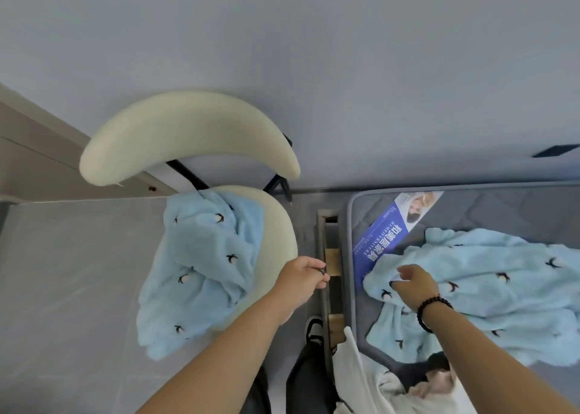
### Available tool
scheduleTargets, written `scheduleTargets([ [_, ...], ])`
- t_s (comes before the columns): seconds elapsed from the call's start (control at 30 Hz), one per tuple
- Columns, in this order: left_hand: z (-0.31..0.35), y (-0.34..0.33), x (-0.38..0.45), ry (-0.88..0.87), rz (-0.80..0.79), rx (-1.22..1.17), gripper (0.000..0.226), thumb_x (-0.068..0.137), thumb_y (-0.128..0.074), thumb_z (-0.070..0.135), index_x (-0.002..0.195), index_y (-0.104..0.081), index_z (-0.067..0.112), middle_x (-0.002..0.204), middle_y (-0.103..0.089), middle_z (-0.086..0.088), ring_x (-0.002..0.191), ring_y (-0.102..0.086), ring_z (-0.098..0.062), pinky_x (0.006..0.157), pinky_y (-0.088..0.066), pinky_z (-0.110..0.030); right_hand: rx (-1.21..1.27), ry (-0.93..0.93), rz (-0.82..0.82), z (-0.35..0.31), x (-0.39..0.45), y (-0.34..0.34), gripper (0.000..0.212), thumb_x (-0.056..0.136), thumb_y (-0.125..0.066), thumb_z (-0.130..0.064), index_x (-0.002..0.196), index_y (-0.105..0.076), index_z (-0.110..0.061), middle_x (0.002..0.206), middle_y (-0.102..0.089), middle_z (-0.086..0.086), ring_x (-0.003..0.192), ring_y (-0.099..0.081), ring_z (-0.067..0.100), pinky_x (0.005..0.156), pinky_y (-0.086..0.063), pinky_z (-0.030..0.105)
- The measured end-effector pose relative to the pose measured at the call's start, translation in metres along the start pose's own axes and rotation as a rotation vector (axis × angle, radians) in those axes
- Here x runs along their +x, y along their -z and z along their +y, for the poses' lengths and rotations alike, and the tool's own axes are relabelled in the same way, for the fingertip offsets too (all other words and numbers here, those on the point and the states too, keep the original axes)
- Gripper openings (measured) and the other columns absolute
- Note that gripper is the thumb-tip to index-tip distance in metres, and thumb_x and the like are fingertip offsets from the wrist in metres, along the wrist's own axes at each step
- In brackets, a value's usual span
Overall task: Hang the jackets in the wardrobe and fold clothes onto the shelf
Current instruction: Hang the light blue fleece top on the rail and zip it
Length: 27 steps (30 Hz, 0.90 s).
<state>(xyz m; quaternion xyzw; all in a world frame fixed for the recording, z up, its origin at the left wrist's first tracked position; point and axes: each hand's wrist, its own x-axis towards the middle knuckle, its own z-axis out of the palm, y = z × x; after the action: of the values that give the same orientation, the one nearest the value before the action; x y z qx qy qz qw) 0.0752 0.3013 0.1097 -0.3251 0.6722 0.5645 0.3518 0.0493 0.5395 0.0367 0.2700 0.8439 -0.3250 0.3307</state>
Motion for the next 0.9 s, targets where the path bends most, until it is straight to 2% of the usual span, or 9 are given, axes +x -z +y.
scheduleTargets([
  [0.13, -0.005, -0.053, 0.021, 0.061, -0.030, 0.048, 0.024, 0.093, -0.047, 0.013, 0.112, -0.061, 0.020, 0.099, -0.073, 0.003, 0.085, -0.068, -0.006, 0.066, -0.048, -0.015, 0.061, -0.172, -0.002, 0.054, 0.030, 0.006, 0.064, 0.081, -0.070, -0.012, 0.137, -0.041, -0.005, 0.131, -0.049, 0.025, 0.104, -0.055, 0.034, 0.085, -0.045, 0.037],
  [0.2, -0.005, -0.071, 0.032, 0.079, -0.022, 0.060, 0.025, 0.093, -0.048, 0.012, 0.113, -0.062, 0.018, 0.099, -0.073, 0.002, 0.081, -0.067, -0.005, 0.066, -0.049, -0.014, -0.010, -0.091, -0.032, 0.074, 0.043, 0.002, 0.075, 0.079, -0.074, -0.018, 0.143, -0.038, -0.014, 0.140, -0.036, 0.024, 0.121, -0.045, 0.035, 0.095, -0.042, 0.037],
  [0.27, -0.006, -0.085, 0.041, 0.089, -0.023, 0.075, 0.025, 0.094, -0.048, 0.013, 0.114, -0.061, 0.018, 0.099, -0.073, 0.003, 0.082, -0.067, -0.005, 0.068, -0.049, -0.016, -0.226, 0.063, -0.127, 0.089, 0.053, -0.006, 0.079, 0.080, -0.074, -0.029, 0.146, -0.031, -0.032, 0.154, -0.009, 0.019, 0.141, -0.021, 0.034, 0.112, -0.028, 0.037],
  [0.33, -0.009, -0.094, 0.049, 0.099, -0.025, 0.094, 0.025, 0.094, -0.048, 0.014, 0.114, -0.061, 0.019, 0.099, -0.073, 0.003, 0.085, -0.068, -0.006, 0.071, -0.049, -0.017, -0.387, 0.156, -0.213, 0.098, 0.062, -0.015, 0.074, 0.083, -0.069, -0.037, 0.143, -0.028, -0.047, 0.156, 0.014, 0.013, 0.145, -0.007, 0.034, 0.117, -0.021, 0.040],
  [0.43, -0.014, -0.100, 0.058, 0.115, 0.002, 0.120, 0.025, 0.094, -0.047, 0.012, 0.114, -0.061, 0.018, 0.100, -0.073, 0.002, 0.087, -0.068, -0.007, 0.075, -0.050, -0.018, -0.469, 0.169, -0.251, 0.109, 0.073, -0.024, 0.067, 0.085, -0.066, -0.030, 0.139, -0.033, -0.052, 0.154, 0.024, 0.009, 0.143, -0.006, 0.036, 0.115, -0.023, 0.041],
  [0.57, -0.019, -0.104, 0.060, 0.141, 0.019, 0.139, 0.025, 0.095, -0.046, 0.013, 0.114, -0.061, 0.019, 0.101, -0.072, 0.002, 0.093, -0.068, -0.010, 0.078, -0.049, -0.021, -0.496, 0.146, -0.190, 0.115, 0.080, -0.021, 0.057, 0.085, -0.059, -0.016, 0.131, -0.042, -0.046, 0.151, 0.010, 0.009, 0.135, -0.019, 0.038, 0.111, -0.032, 0.039],
  [0.7, -0.019, -0.106, 0.052, 0.140, 0.023, 0.109, 0.024, 0.096, -0.046, 0.013, 0.114, -0.061, 0.019, 0.101, -0.072, 0.003, 0.090, -0.067, -0.008, 0.075, -0.050, -0.020, -0.315, 0.116, -0.112, 0.109, 0.086, -0.005, 0.030, 0.084, -0.060, -0.009, 0.112, -0.063, -0.018, 0.141, -0.024, 0.013, 0.113, -0.048, 0.033, 0.104, -0.039, 0.033],
  [0.8, -0.018, -0.105, 0.041, 0.131, 0.020, 0.078, 0.022, 0.096, -0.048, 0.014, 0.112, -0.061, 0.021, 0.097, -0.072, 0.005, 0.089, -0.068, -0.006, 0.072, -0.049, -0.019, -0.222, 0.109, -0.037, 0.098, 0.080, 0.011, 0.020, 0.079, -0.063, -0.007, 0.097, -0.069, -0.013, 0.114, -0.051, 0.012, 0.100, -0.054, 0.029, 0.088, -0.045, 0.031],
  [0.9, -0.016, -0.100, 0.027, 0.123, 0.017, 0.049, 0.021, 0.095, -0.050, 0.015, 0.112, -0.060, 0.022, 0.098, -0.072, 0.006, 0.088, -0.068, -0.005, 0.073, -0.049, -0.019, -0.068, 0.114, -0.035, 0.070, 0.055, 0.032, 0.009, 0.071, -0.068, -0.013, 0.079, -0.067, -0.017, 0.080, -0.064, 0.006, 0.075, -0.061, 0.025, 0.066, -0.049, 0.028],
])
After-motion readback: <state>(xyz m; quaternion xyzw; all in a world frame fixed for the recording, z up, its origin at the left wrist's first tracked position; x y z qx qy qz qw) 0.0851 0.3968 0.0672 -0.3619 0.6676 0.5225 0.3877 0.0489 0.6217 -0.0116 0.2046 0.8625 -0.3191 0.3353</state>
